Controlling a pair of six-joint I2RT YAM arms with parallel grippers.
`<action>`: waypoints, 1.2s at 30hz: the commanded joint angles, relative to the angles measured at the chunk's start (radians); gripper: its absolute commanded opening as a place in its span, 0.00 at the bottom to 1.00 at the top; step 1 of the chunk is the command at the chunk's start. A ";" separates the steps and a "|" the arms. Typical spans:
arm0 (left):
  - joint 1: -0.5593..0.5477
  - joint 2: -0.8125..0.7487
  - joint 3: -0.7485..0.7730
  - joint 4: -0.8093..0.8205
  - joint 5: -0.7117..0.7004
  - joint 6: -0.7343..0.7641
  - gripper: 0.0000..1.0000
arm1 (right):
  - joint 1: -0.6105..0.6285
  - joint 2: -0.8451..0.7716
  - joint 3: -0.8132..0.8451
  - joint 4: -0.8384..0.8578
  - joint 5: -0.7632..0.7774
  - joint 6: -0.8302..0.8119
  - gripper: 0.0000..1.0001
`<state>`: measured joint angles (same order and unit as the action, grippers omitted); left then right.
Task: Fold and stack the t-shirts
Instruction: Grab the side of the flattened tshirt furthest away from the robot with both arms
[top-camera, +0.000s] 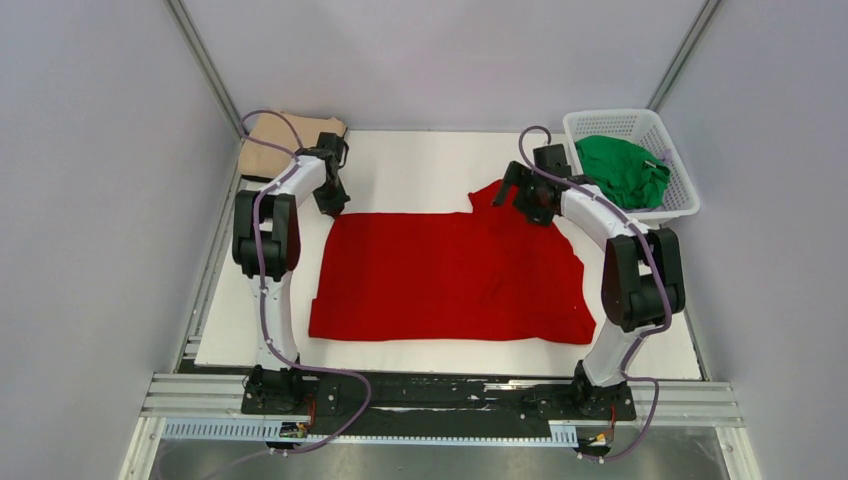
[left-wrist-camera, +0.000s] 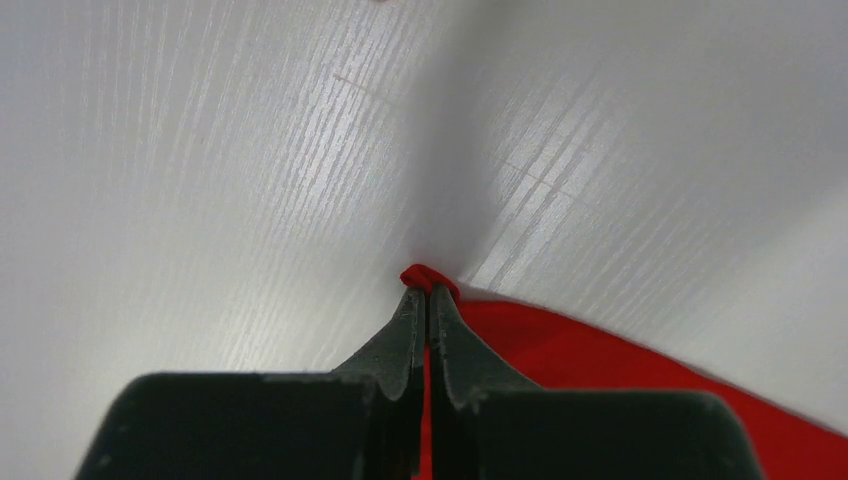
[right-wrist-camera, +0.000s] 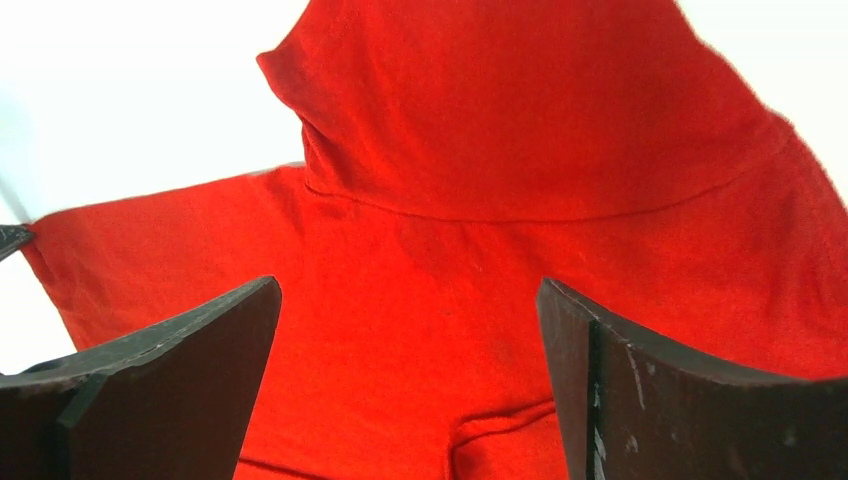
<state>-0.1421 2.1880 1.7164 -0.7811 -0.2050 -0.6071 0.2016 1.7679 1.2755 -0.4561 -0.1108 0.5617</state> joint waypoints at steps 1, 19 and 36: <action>-0.005 0.013 -0.026 -0.026 -0.012 0.031 0.00 | -0.009 0.054 0.115 0.016 0.027 -0.050 1.00; -0.007 -0.140 -0.107 0.049 0.022 0.070 0.00 | 0.011 0.579 0.790 -0.059 0.111 -0.337 0.80; -0.007 -0.156 -0.129 0.067 0.015 0.064 0.00 | 0.013 0.622 0.699 -0.076 0.219 -0.374 0.56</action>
<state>-0.1444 2.1044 1.5955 -0.7284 -0.1822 -0.5507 0.2111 2.4306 2.0331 -0.5003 0.0658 0.1917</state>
